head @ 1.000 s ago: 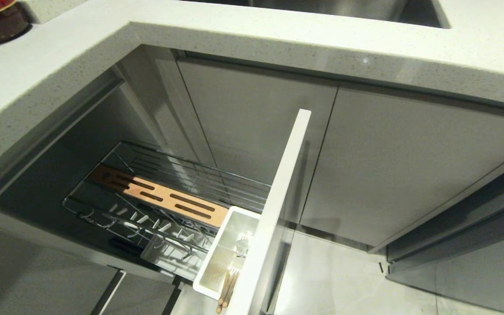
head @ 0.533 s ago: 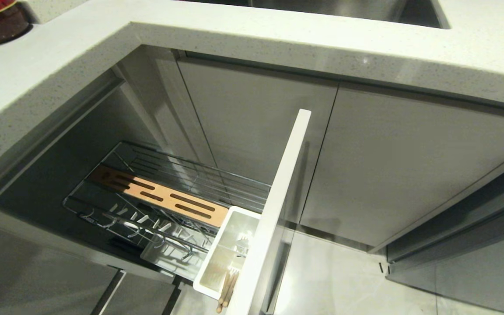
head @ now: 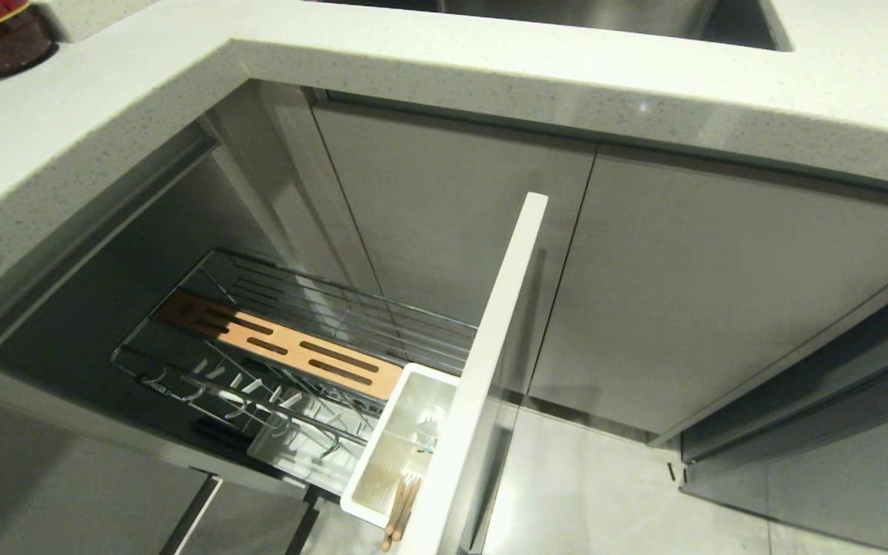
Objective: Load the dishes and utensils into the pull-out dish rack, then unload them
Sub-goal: Close the cupboard
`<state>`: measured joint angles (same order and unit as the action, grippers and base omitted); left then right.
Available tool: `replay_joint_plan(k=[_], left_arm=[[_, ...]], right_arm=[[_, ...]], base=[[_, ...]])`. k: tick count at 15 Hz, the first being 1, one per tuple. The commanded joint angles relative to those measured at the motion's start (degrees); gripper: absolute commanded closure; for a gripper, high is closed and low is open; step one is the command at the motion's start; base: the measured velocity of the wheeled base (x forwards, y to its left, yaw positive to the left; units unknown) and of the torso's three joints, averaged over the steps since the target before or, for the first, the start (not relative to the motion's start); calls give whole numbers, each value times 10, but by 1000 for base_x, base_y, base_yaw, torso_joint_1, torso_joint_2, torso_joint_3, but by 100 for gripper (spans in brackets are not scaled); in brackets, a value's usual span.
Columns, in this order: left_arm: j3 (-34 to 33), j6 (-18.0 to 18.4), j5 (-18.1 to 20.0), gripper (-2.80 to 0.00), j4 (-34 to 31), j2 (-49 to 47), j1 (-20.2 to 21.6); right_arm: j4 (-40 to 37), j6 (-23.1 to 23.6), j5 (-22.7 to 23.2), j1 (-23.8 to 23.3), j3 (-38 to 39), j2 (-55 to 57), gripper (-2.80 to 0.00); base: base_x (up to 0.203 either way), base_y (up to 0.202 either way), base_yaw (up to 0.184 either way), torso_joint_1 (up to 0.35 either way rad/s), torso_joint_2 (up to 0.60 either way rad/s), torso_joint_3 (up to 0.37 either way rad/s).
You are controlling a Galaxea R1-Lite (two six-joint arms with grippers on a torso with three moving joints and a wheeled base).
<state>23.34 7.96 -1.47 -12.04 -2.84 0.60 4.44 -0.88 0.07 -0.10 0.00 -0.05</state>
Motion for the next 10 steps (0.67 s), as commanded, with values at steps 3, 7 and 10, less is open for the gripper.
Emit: replay_joint_plan(k=[3,7,10], left_arm=[[-174,4,2,0,125,28,0],[-241,-9,14,0,171,28,-1],[-227,-30,39,0,92,28,-1]], right_arm=[[0,1,0,0,15,0,0],[0,0,0,0,15,0,0],[0,0,0,0,15,0,0]], base=[[0,0,0,0,0,0],[0,0,0,0,0,0],[0,0,0,0,0,0]])
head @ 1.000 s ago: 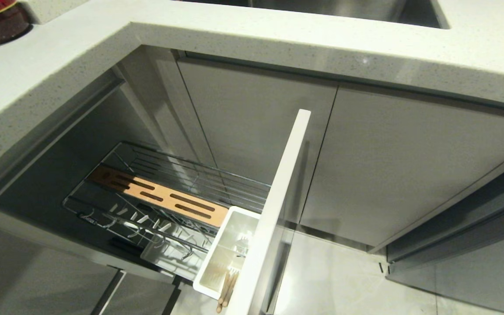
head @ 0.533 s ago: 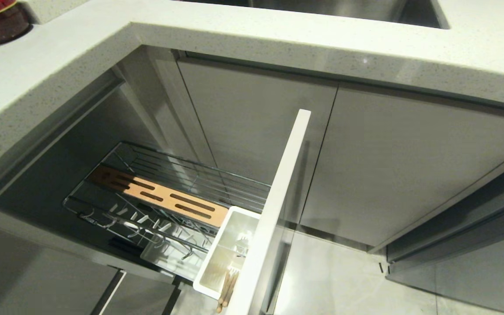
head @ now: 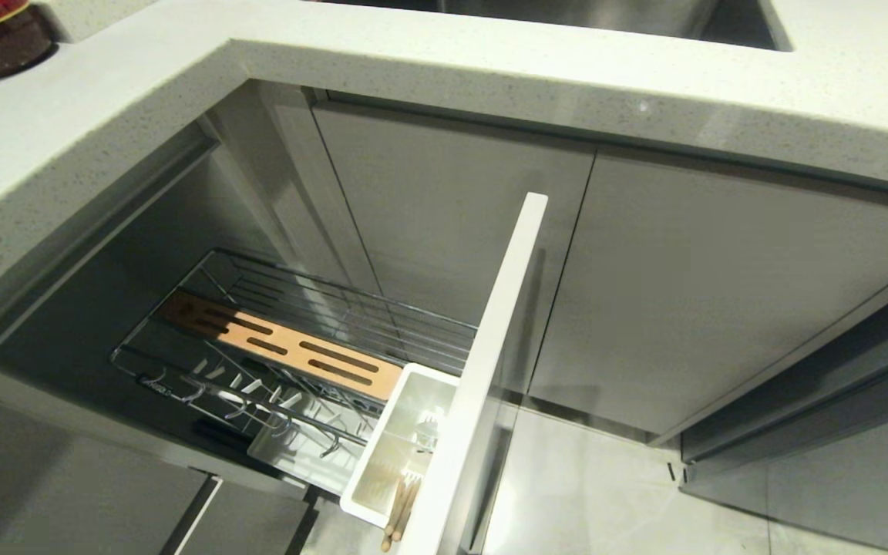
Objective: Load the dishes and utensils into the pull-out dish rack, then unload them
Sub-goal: Close the cupboard
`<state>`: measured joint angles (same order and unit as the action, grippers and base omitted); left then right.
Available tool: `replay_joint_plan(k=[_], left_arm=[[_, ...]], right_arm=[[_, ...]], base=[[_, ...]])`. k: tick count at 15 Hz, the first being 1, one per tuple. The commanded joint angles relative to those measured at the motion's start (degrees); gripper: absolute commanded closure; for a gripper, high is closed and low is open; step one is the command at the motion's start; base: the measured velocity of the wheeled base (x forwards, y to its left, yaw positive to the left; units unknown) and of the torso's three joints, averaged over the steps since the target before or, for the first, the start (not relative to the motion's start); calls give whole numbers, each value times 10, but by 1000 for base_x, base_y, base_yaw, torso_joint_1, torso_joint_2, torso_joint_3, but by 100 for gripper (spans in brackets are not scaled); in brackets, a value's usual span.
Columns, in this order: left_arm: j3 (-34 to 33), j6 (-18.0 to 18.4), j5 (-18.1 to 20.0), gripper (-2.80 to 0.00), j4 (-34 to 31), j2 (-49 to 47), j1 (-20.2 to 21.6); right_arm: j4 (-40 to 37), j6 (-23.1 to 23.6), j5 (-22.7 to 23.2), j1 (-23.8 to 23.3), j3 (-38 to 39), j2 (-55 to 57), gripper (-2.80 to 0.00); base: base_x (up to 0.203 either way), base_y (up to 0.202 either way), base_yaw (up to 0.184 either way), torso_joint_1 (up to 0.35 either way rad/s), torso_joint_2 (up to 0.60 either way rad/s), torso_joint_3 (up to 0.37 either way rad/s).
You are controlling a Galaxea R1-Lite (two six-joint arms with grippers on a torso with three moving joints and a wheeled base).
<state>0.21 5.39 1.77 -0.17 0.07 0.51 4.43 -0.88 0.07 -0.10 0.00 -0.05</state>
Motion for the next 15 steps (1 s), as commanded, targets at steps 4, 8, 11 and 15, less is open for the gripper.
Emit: replay_joint_plan(k=[4,8,11,15], left_arm=[[-3,-20,-1,0,-2,-1,0],[-3,-25,-10,0,0,-1,0],[-4,-24,-10,0,1,-1,0],[-3,-23,-8,0,0,-1,0]], right_arm=[[1,0,0,0,15,0,0],[1,0,0,0,15,0,0],[1,0,0,0,15,0,0],[1,0,0,0,15,0,0]], base=[[0,0,0,0,0,0],[0,0,0,0,0,0],[0,0,0,3,2,76],[0,0,0,1,3,193]])
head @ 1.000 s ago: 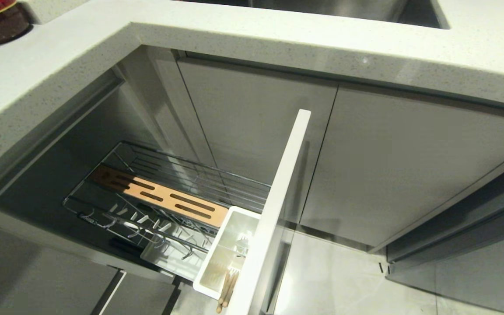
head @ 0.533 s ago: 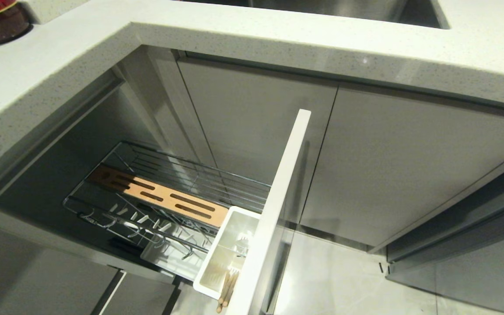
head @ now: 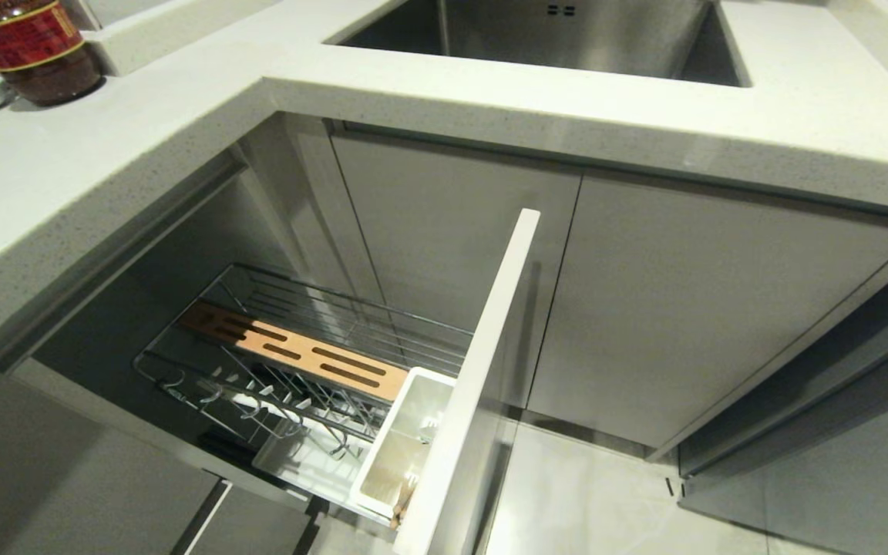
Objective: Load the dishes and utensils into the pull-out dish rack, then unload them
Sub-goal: Close the cupboard
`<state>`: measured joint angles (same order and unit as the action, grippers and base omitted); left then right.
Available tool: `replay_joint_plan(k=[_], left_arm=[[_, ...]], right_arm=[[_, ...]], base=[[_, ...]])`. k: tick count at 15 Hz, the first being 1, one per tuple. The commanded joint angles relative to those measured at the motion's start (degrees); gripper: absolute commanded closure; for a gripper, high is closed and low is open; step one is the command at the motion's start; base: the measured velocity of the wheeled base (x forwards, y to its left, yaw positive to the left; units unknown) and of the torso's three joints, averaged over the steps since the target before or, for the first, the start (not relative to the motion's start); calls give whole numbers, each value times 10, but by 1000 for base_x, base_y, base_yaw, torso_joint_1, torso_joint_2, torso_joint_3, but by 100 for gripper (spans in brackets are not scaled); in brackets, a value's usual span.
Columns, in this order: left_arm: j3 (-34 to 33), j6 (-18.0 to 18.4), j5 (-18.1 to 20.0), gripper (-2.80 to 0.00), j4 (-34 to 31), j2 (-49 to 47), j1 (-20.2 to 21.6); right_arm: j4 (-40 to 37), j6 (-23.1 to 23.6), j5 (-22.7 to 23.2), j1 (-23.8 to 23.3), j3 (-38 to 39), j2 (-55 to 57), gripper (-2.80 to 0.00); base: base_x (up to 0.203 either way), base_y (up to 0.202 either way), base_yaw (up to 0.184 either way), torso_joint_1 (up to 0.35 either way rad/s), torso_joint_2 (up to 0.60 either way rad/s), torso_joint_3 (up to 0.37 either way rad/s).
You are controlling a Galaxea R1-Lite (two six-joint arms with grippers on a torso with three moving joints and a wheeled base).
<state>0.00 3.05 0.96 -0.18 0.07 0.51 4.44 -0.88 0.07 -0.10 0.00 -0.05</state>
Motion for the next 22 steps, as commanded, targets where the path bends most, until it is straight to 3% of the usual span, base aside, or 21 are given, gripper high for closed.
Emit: replay_joint_plan(k=[1,22], left_arm=[[-1,0,0,0,0,-1,0],[-1,-1,2,0,0,-1,0]], right_arm=[[0,0,0,0,15,0,0],[0,0,0,0,15,0,0]], base=[[0,0,0,7,2,202],[0,0,0,2,1,202]])
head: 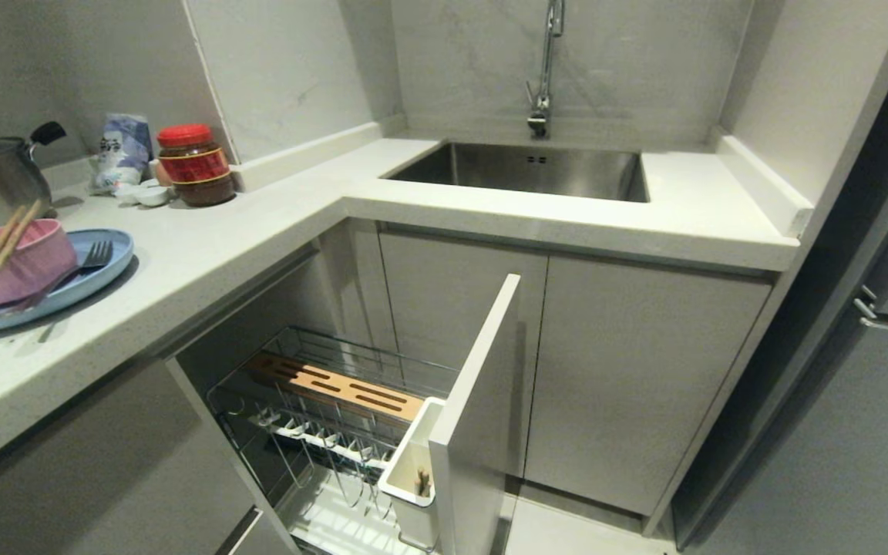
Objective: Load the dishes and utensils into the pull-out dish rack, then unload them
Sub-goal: Close the cupboard
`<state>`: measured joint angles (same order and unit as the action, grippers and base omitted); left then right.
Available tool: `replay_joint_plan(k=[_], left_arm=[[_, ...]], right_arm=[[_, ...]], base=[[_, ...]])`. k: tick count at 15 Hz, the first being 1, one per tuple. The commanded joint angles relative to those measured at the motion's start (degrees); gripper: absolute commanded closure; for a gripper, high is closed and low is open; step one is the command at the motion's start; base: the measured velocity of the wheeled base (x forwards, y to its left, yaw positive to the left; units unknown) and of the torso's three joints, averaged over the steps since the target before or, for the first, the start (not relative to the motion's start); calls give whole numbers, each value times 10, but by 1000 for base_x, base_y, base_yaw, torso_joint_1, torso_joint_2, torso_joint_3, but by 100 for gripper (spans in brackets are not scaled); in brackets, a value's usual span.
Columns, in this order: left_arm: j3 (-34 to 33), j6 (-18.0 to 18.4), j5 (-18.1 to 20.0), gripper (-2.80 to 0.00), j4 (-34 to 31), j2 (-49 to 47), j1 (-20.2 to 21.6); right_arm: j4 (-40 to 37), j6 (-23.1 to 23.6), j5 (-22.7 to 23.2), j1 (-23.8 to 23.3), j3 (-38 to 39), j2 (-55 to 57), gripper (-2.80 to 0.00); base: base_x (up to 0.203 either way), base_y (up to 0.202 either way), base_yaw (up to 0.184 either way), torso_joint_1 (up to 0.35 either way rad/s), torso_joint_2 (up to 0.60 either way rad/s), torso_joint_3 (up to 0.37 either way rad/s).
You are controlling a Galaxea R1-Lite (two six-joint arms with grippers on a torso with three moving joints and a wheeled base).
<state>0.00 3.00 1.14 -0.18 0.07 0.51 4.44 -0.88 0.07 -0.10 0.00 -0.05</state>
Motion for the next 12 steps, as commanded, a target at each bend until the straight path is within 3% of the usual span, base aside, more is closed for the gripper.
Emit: replay_joint_plan(k=[1,12], left_arm=[[-1,0,0,0,0,-1,0],[-1,0,0,0,0,-1,0]], right_arm=[[0,0,0,0,15,0,0],[1,0,0,0,15,0,0]], base=[[0,0,0,4,-7,199],[0,0,0,2,3,201]])
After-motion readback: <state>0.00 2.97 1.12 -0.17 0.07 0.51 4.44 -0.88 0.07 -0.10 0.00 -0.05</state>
